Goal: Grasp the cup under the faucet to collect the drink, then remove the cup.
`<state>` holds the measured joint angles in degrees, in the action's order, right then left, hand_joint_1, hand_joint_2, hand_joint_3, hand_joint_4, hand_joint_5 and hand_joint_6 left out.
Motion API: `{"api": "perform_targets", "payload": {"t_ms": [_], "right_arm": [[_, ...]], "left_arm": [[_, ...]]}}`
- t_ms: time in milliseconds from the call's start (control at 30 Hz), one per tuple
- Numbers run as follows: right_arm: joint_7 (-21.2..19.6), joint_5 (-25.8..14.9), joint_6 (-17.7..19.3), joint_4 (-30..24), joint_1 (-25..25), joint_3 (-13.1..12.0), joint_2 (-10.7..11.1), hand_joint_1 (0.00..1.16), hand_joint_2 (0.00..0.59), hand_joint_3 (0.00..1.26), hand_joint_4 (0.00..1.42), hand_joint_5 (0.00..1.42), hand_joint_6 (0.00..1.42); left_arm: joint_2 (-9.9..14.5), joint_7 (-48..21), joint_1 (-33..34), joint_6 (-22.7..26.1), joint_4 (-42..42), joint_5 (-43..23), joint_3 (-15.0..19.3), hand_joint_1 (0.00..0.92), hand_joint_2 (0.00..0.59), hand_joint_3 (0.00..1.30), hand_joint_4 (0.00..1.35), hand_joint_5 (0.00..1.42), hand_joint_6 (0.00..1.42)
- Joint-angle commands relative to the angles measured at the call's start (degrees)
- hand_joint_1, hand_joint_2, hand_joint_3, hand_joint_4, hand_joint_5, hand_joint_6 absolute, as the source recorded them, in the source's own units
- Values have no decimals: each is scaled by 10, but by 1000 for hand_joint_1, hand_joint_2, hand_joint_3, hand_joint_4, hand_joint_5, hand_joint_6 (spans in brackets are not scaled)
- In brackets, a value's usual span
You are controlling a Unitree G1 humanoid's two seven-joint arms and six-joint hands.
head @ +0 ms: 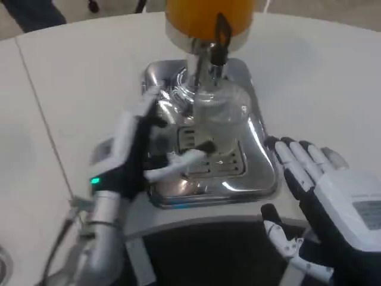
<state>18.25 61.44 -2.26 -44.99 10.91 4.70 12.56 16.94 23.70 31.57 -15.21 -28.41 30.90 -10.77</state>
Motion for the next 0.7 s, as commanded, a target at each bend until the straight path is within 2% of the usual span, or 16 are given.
{"api": "perform_targets", "payload": {"t_ms": [33, 167, 300, 433, 500, 567, 600, 700], "right_arm": [[-25, -3, 10, 4, 9, 4, -2, 289, 576, 0, 0, 0, 0], [-32, -16, -9, -1, -16, -2, -25, 289, 576, 0, 0, 0, 0], [-24, -30, -31, -5, -57, 2, -53, 289, 576, 0, 0, 0, 0], [-14, -53, -76, 6, -124, 14, -96, 290, 573, 0, 0, 0, 0], [-14, -60, -92, 16, -153, 19, -108, 293, 574, 0, 0, 0, 0], [-17, -84, -127, 39, -192, 17, -137, 316, 567, 0, 0, 0, 1], [-20, -95, -140, 48, -205, 17, -147, 322, 566, 0, 0, 0, 1], [-17, -111, -158, 68, -242, 15, -145, 327, 567, 0, 0, 0, 1]], "left_arm": [[21, -22, -35, 32, 30, -7, 22, 399, 35, 93, 74, 435, 439], [43, -41, -62, 53, 80, -1, 32, 346, 33, 4, 1, 291, 311], [72, -66, -133, 77, 188, 7, 53, 237, 58, 0, 0, 209, 236], [92, -84, -210, 88, 284, 20, 78, 149, 89, 0, 0, 98, 144], [107, -94, -249, 98, 335, 49, 87, 78, 93, 0, 0, 38, 93], [120, -109, -280, 112, 376, 77, 92, 9, 90, 0, 0, 2, 37], [127, -135, -297, 135, 404, 99, 91, 2, 92, 0, 0, 0, 7], [134, -193, -331, 185, 462, 141, 89, 0, 93, 0, 0, 0, 0]]}}
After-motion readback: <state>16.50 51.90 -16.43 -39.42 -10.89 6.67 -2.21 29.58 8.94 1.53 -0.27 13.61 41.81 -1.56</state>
